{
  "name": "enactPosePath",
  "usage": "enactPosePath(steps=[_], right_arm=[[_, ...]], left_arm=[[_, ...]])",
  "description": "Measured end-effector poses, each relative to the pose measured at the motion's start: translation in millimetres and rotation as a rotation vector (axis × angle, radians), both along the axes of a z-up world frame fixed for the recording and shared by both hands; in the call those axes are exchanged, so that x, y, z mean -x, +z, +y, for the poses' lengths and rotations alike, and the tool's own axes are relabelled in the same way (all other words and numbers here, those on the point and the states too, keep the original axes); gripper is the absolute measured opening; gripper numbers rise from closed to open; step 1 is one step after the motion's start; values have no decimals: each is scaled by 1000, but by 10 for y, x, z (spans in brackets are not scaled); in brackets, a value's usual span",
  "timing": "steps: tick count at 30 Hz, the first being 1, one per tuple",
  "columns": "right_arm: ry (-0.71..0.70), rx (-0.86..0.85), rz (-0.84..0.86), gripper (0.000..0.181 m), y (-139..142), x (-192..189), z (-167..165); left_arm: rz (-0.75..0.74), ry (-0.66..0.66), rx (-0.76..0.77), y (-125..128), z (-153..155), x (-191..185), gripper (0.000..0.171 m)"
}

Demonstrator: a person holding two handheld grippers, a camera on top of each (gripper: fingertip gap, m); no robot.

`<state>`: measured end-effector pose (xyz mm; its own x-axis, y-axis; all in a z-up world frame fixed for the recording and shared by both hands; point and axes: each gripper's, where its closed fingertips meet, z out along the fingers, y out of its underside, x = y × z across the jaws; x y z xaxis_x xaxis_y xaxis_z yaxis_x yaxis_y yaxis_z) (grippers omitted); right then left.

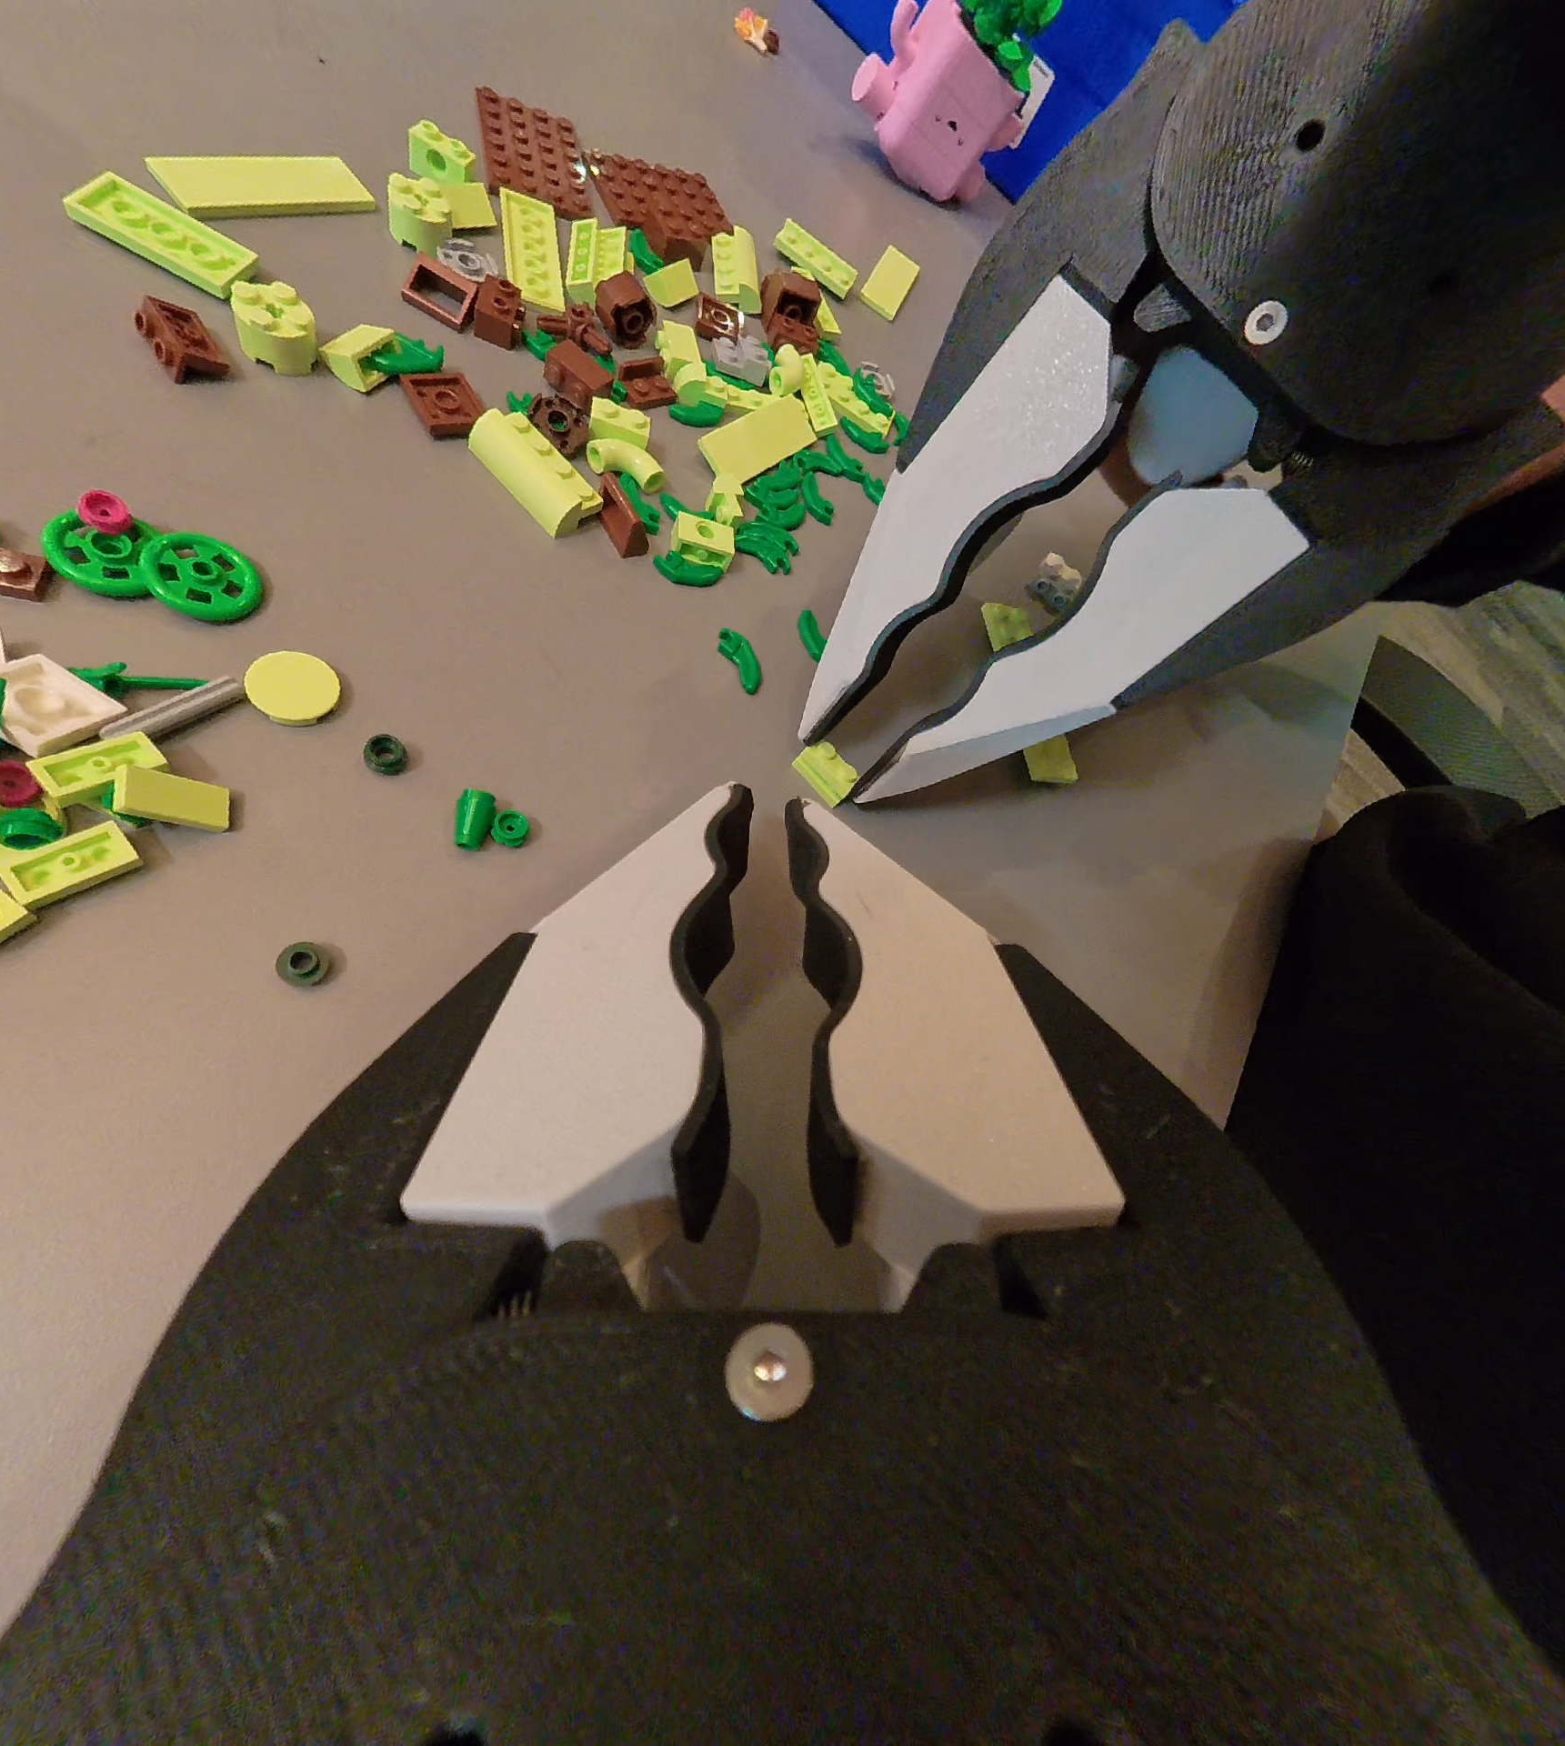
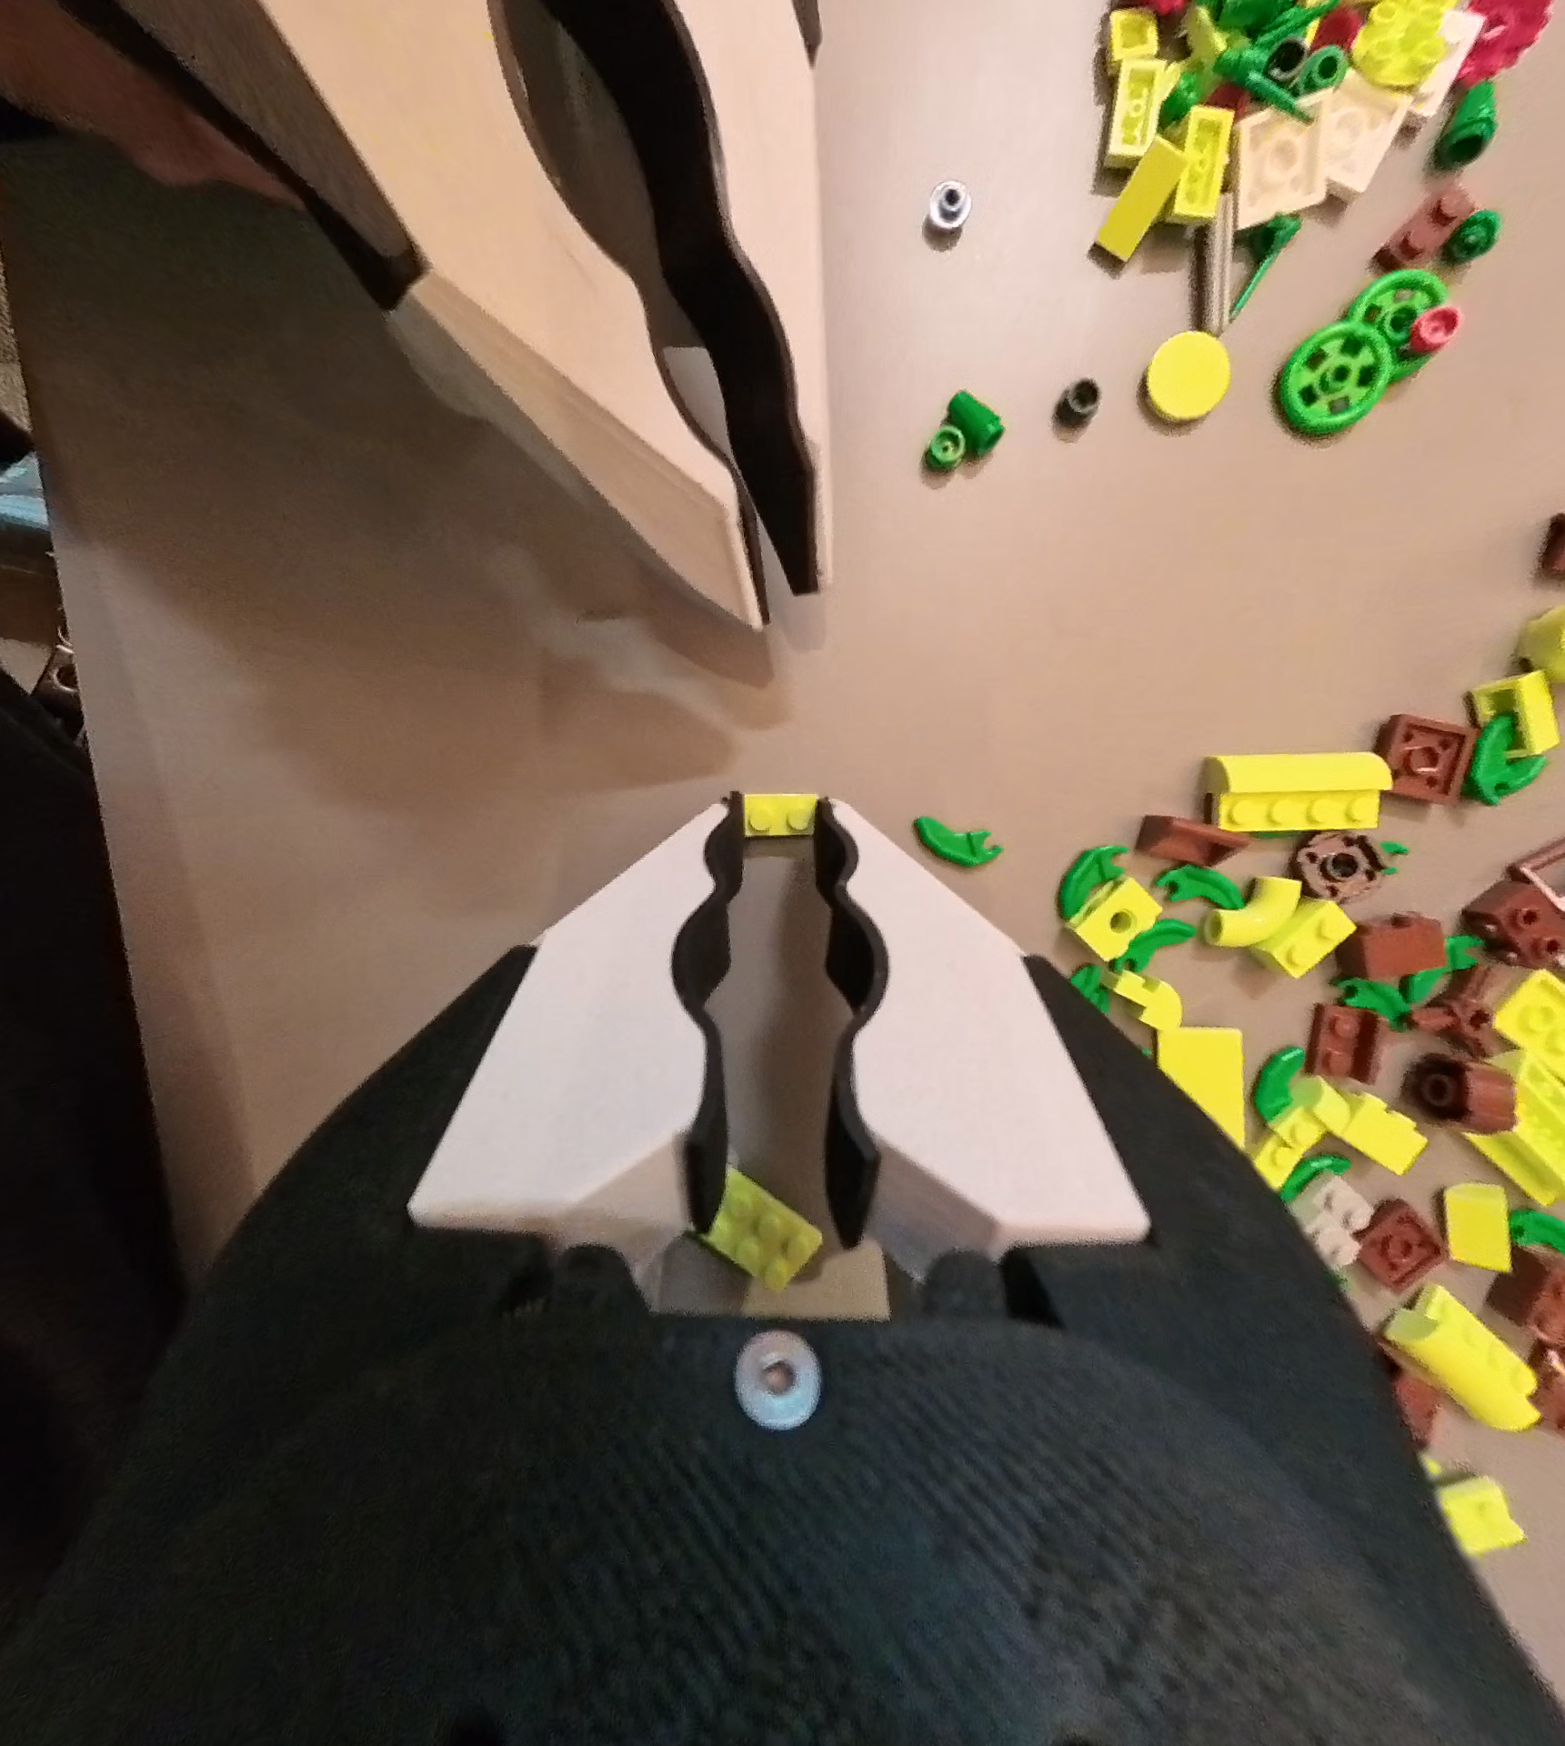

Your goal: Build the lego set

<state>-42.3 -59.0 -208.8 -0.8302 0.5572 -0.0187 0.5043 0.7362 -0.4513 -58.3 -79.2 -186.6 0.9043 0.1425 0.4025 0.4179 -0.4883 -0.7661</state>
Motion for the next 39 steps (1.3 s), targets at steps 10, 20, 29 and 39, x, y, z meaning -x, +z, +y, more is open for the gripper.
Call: enactPosePath(steps=[10,20,29,39], right_arm=[[-3,-96,-90,13,-10,4,-1],[18,-153,-143,13,-34,12,-12],[-7,-70,-86,13,-25,23,-18],[-227,-8,133,13,443,-4,693]], left_arm=[[-3,-1,2,-6,1,-1,5],[-3,1,1,-6,0,-1,4],[7,13,-5,5,-5,13,4],[64,31,14,-2,-5,26,4]])
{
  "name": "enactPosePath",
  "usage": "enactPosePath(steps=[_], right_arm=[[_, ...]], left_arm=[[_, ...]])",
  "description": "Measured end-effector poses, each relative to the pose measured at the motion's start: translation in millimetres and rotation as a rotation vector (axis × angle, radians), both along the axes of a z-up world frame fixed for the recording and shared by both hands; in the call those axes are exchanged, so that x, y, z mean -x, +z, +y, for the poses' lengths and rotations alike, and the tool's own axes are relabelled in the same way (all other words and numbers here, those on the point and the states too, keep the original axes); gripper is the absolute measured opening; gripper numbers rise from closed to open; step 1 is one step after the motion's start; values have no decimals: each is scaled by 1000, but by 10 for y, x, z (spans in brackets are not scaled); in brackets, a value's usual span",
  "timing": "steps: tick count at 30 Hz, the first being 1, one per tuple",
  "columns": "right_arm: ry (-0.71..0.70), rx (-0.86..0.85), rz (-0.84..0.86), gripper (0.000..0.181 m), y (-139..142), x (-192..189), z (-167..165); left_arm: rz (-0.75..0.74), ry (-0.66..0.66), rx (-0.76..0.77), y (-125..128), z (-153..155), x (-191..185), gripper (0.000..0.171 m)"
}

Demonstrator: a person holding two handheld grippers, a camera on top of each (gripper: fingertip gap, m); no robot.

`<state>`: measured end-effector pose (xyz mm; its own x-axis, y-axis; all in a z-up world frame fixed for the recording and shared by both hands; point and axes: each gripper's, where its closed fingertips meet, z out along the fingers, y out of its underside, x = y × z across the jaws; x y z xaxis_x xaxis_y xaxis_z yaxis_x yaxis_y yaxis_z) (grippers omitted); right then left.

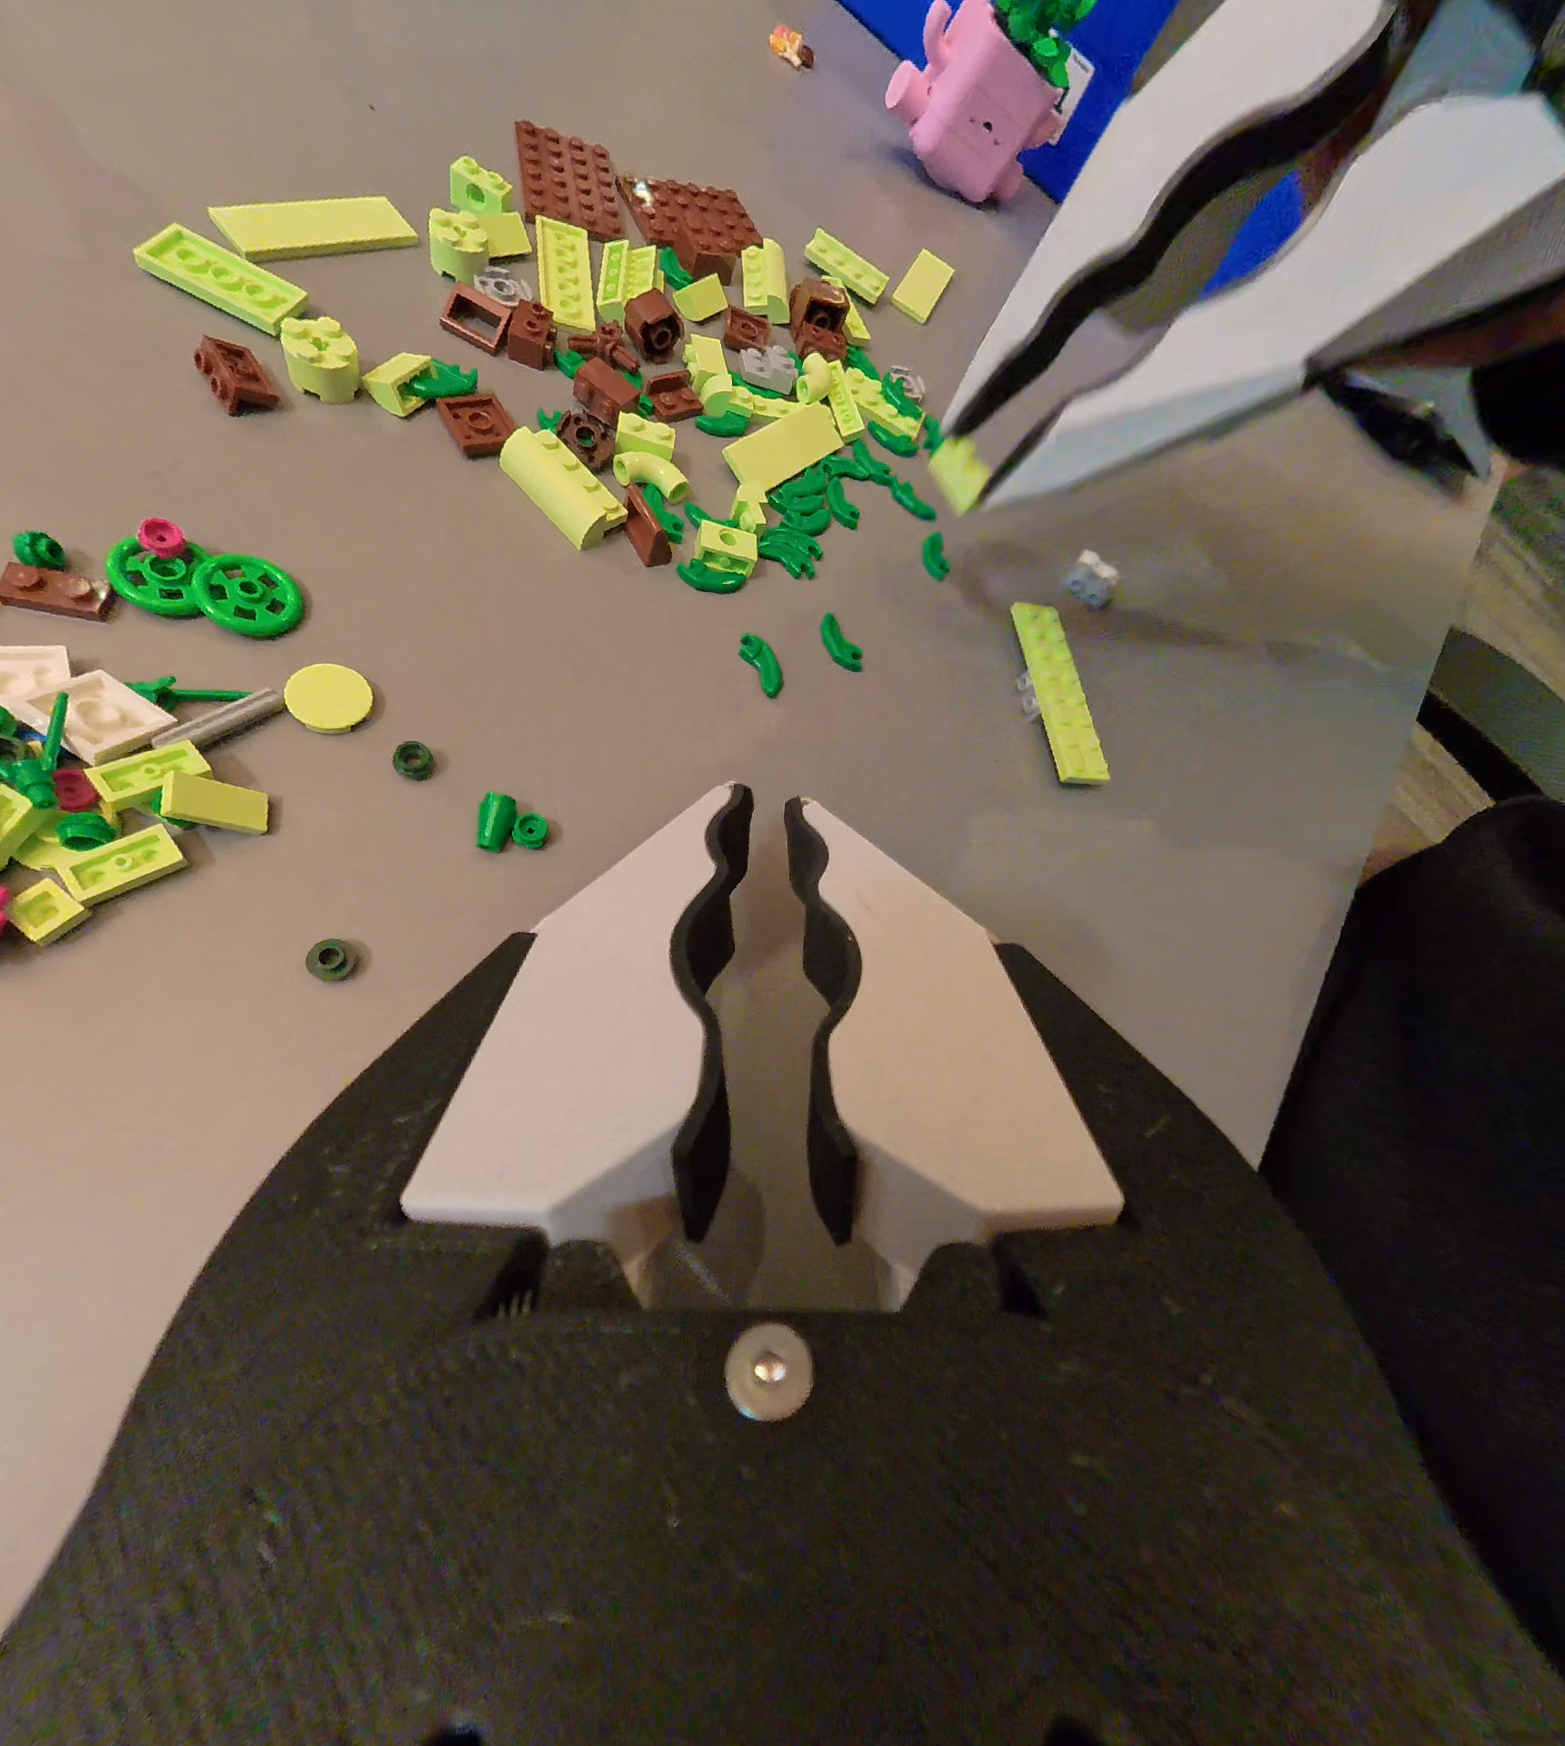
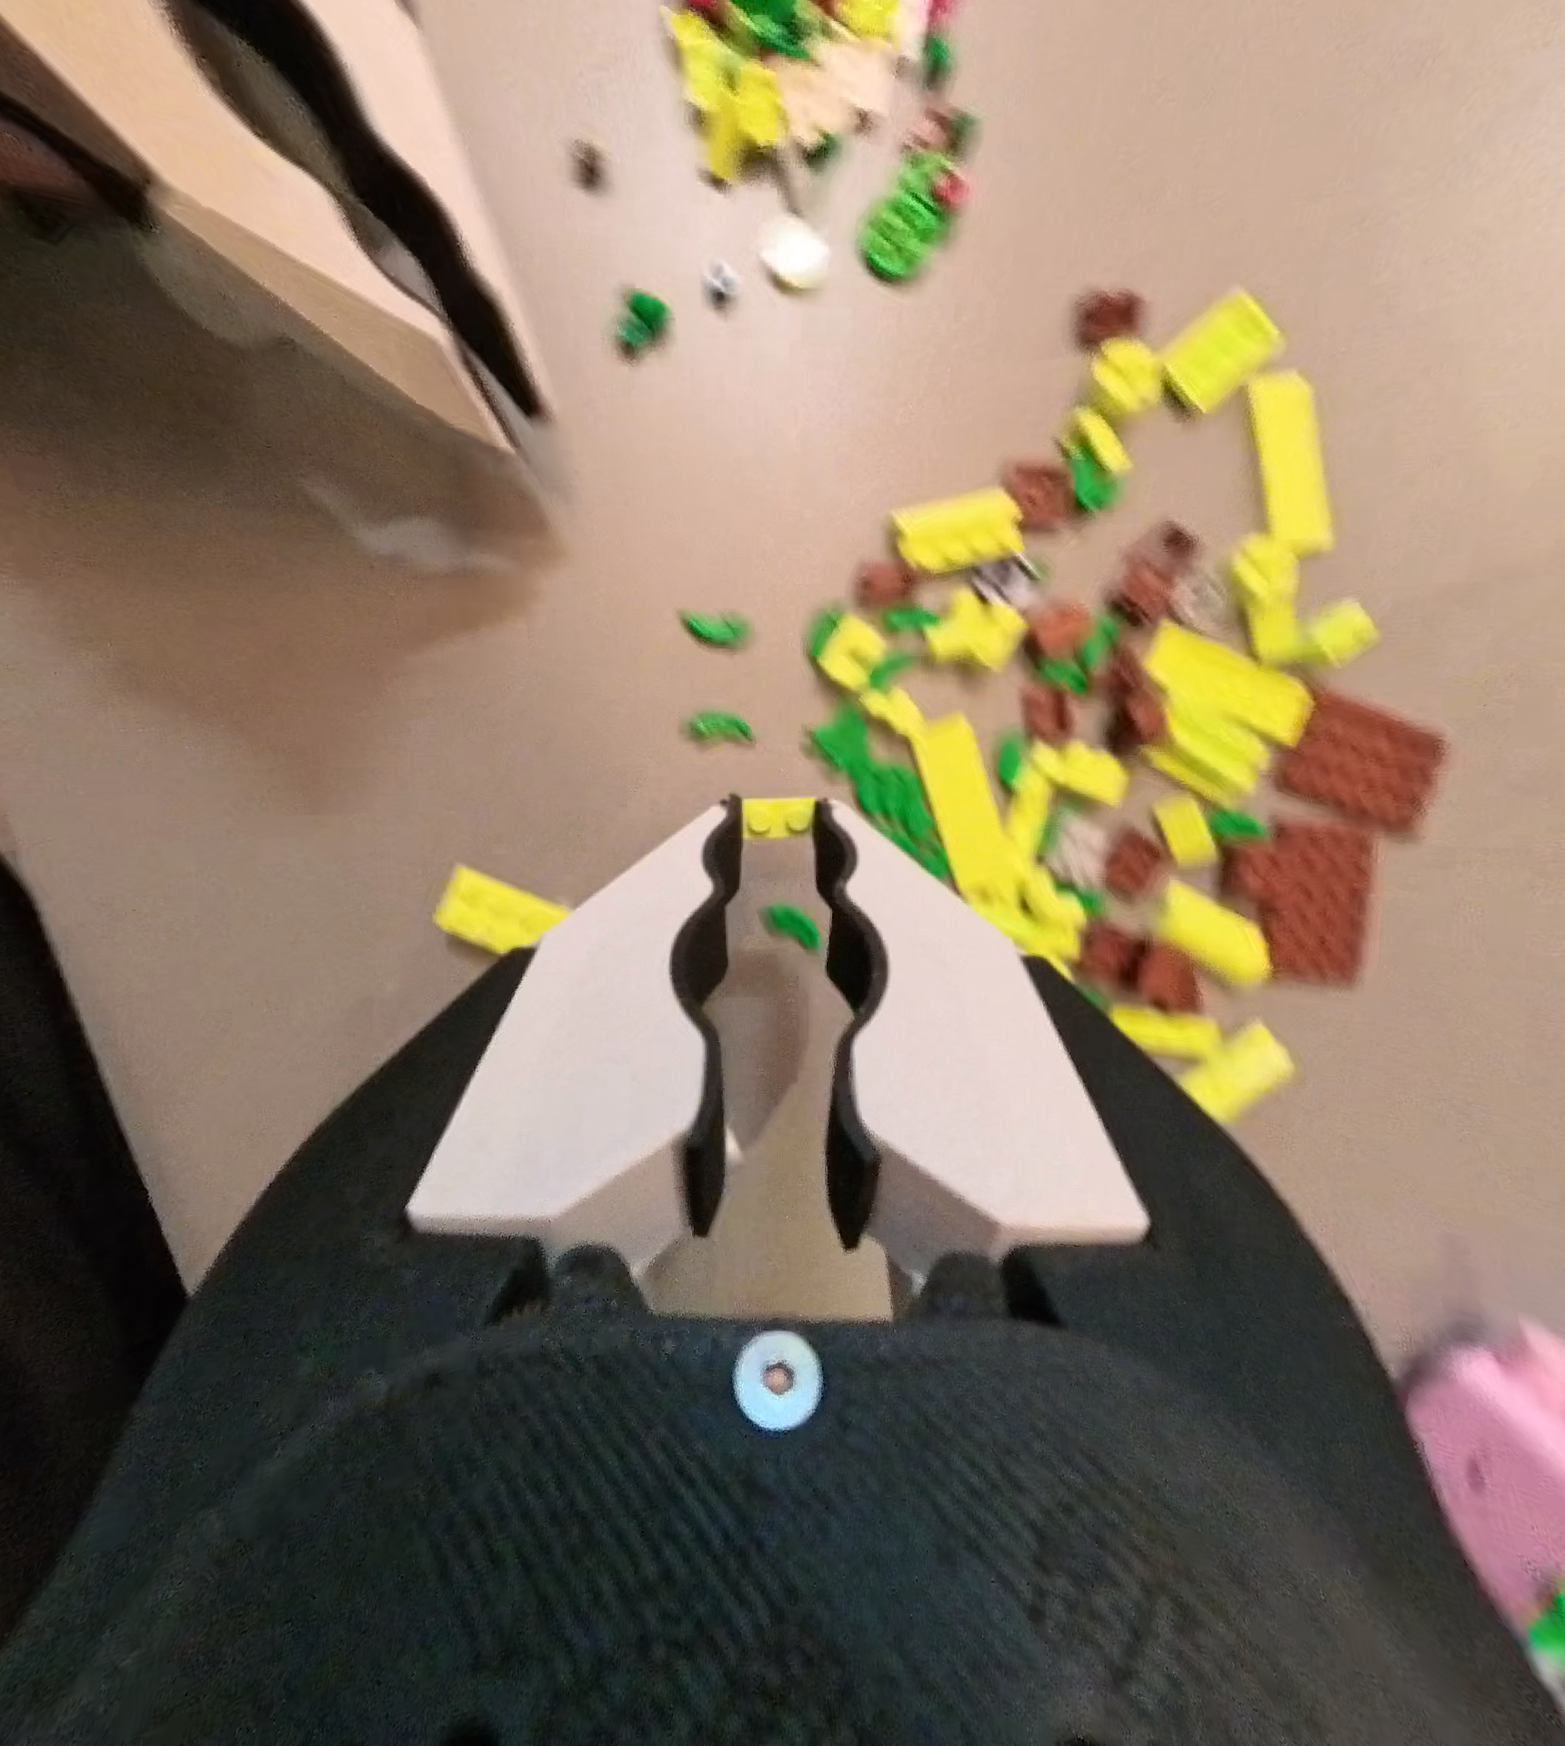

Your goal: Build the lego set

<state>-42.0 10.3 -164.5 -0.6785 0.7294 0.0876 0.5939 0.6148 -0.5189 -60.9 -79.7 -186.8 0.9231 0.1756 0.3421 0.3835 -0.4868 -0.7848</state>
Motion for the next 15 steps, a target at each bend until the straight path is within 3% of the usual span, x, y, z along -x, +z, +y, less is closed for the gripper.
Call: enactPosePath(steps=[3,6,10,15], right_arm=[[-128,-6,-3,13,2,-235,504],[-212,38,-50,13,-115,-551,791],[-244,82,-105,13,-329,-814,912],[-208,83,-99,13,-426,-854,937]], left_arm=[[26,4,5,4,19,-10,5],[42,-13,-8,32,100,-86,7],[93,-46,8,75,268,-216,8],[150,-74,-5,233,534,-346,10]])
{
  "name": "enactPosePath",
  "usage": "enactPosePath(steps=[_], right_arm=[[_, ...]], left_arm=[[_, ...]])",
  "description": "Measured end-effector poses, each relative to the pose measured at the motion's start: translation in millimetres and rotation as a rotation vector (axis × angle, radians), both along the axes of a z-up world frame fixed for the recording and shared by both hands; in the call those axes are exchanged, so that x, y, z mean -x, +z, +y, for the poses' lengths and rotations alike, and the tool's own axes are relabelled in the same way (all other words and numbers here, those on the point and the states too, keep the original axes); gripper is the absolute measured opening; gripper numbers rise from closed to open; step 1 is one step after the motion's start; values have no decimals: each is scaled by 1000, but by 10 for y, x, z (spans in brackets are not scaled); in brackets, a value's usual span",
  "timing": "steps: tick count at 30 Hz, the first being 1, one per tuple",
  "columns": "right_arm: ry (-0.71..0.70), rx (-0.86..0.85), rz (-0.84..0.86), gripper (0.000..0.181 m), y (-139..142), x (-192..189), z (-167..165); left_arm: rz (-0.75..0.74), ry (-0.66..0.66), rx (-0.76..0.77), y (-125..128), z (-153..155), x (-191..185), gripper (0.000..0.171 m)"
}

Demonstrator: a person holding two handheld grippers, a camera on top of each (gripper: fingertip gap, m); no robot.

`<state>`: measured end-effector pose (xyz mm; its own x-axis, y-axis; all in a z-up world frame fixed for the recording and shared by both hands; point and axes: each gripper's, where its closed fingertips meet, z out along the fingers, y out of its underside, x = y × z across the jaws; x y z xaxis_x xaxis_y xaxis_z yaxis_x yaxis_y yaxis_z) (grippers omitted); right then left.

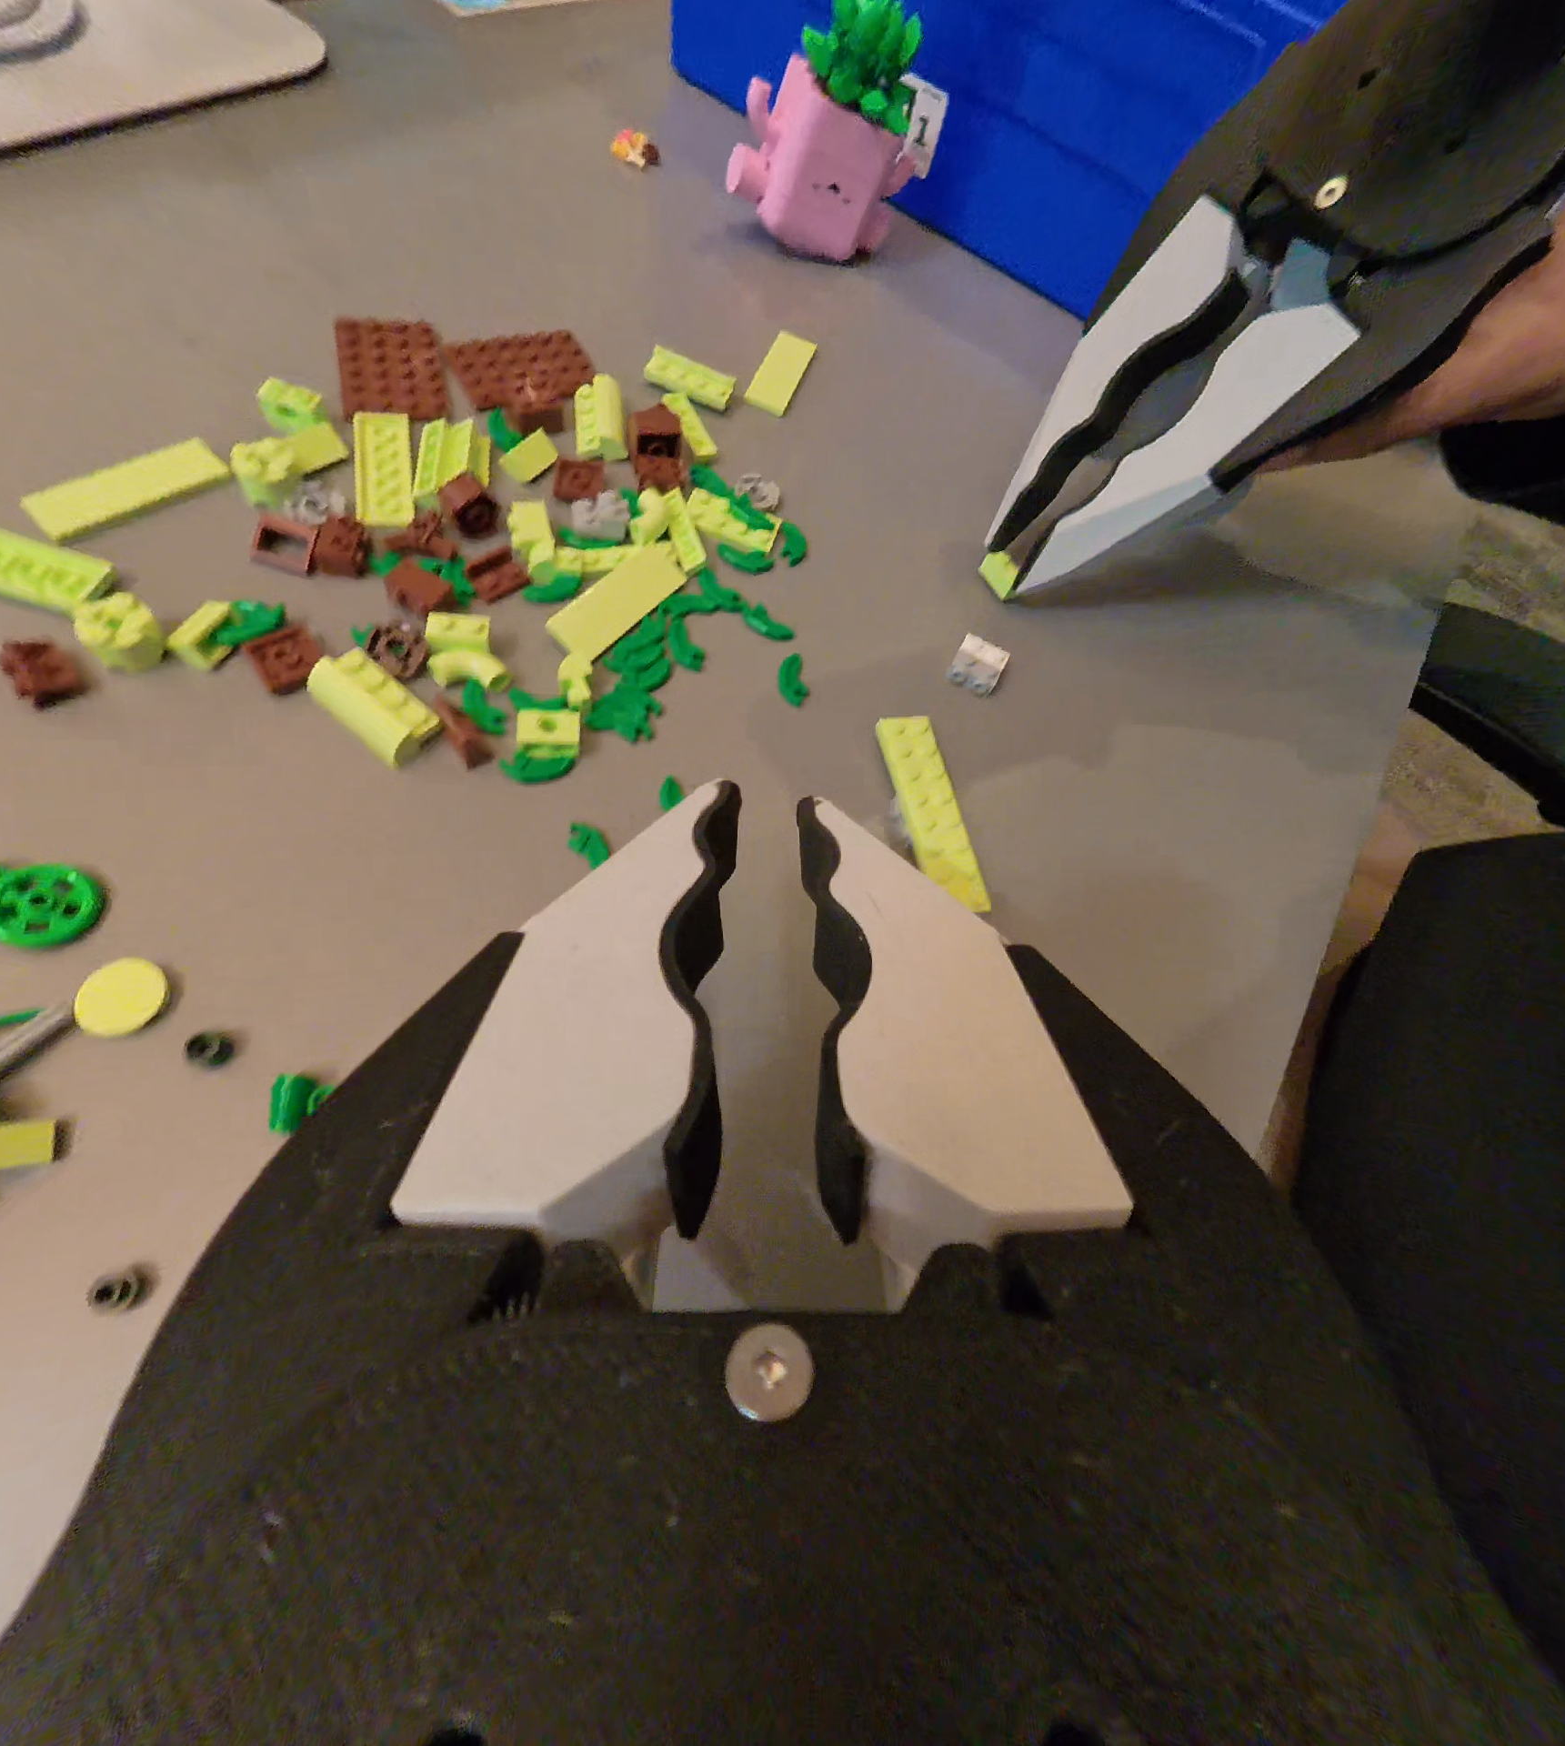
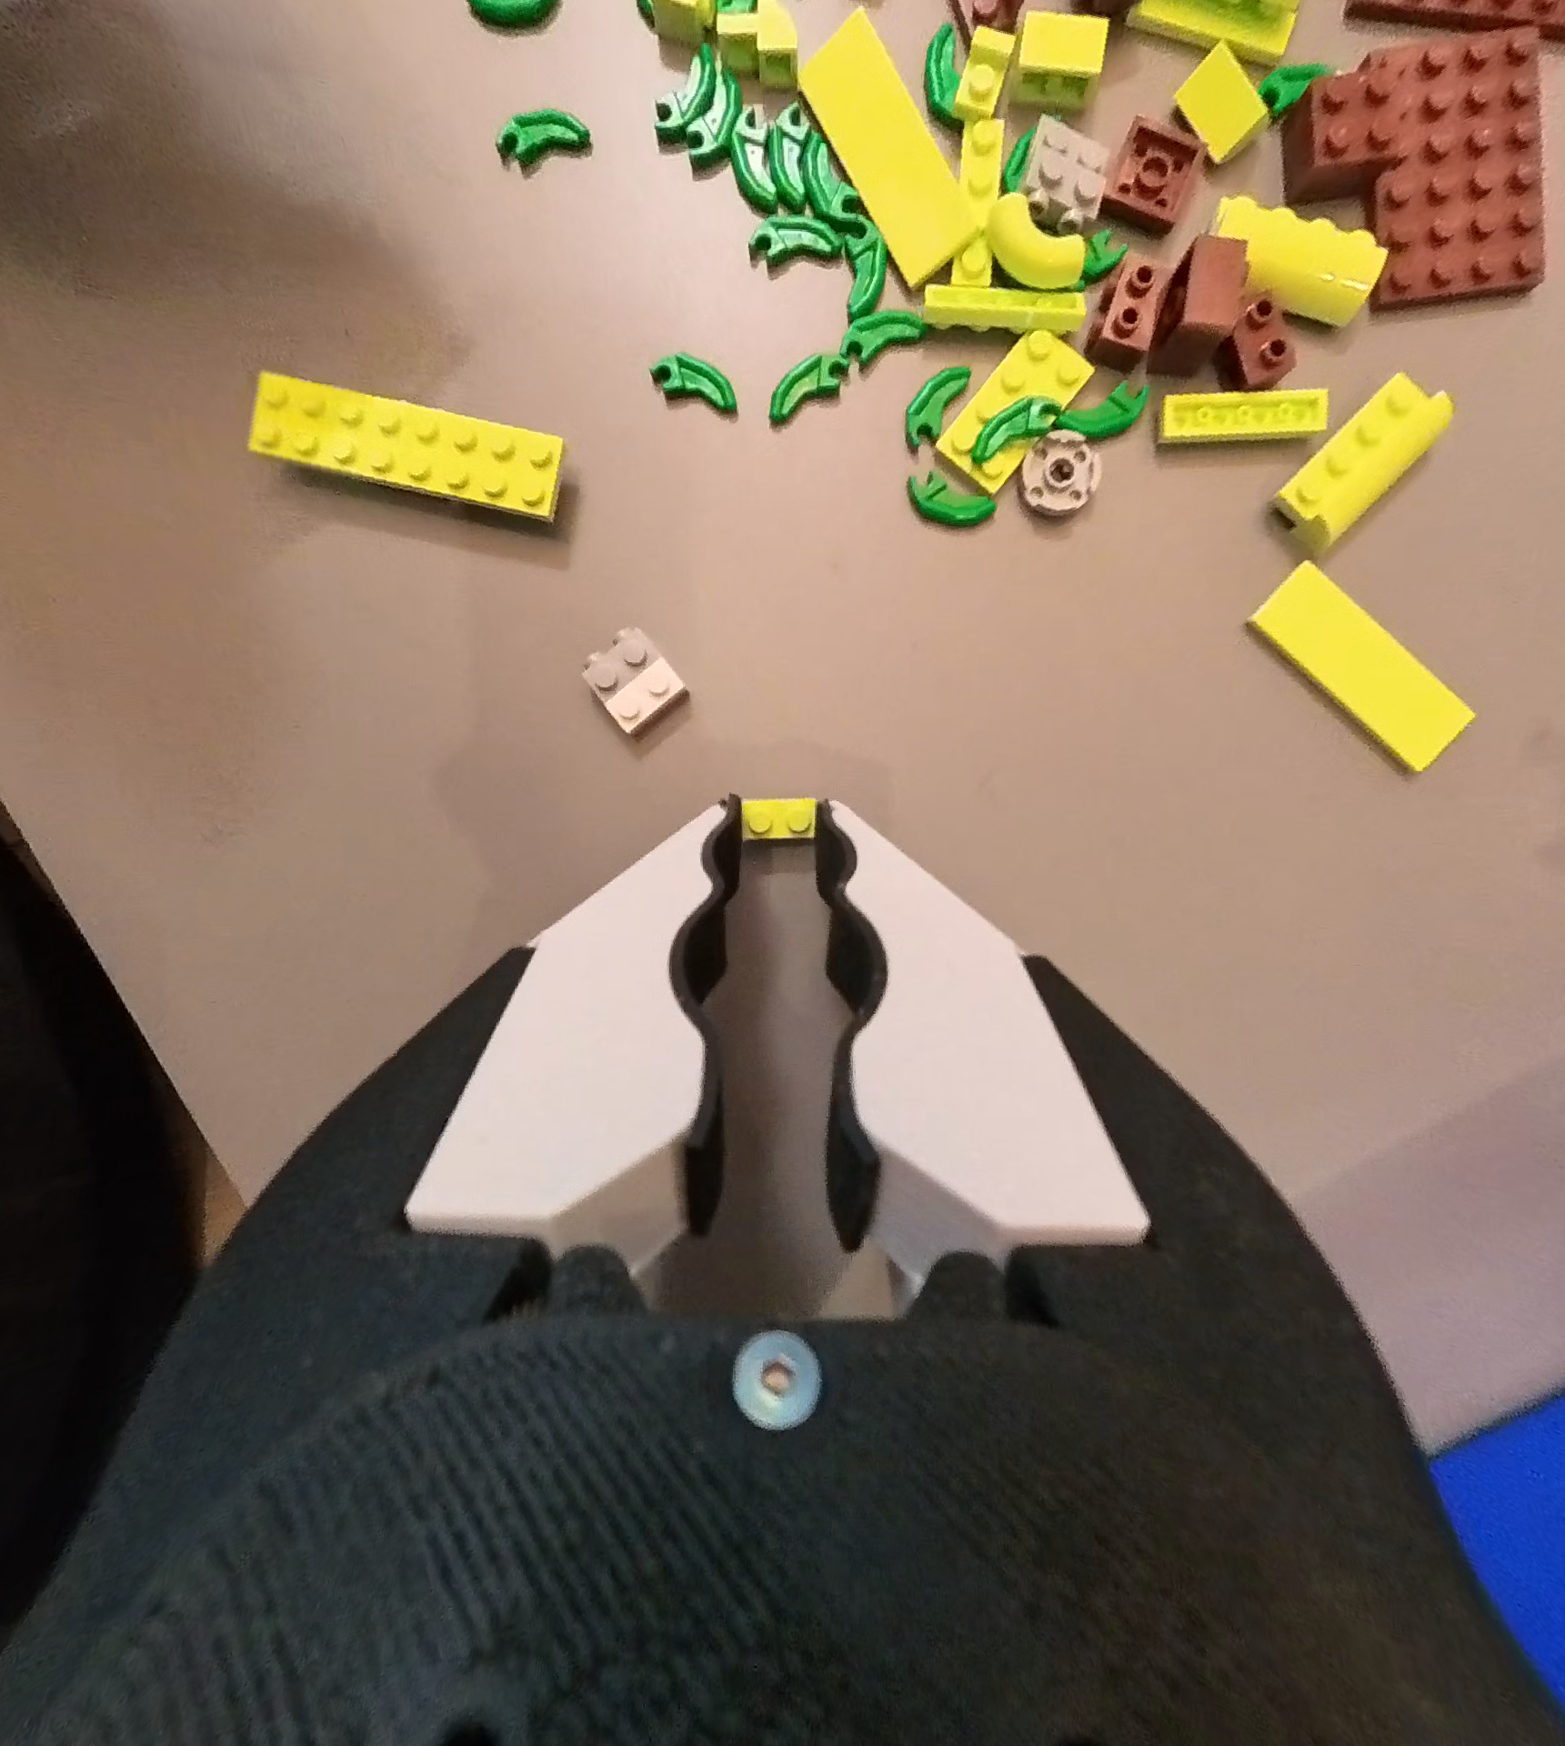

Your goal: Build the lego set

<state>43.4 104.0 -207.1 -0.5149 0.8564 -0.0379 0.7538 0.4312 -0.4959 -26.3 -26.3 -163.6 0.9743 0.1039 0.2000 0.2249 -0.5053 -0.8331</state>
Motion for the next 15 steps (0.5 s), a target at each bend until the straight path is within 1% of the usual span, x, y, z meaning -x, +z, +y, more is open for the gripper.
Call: enactPosePath(steps=[2,4,7,12,15], right_arm=[[12,13,14,14,14,9,-11],[16,11,22,22,18,7,6],[9,11,42,24,44,-19,69],[-78,85,183,22,281,23,258],[-155,177,293,22,457,140,333]], left_arm=[[12,-5,-5,34,95,-36,10],[9,-17,-12,54,187,-78,10],[14,-29,-4,38,290,-108,10],[40,-35,25,-67,389,-80,10],[35,-43,18,-124,451,-55,10]])
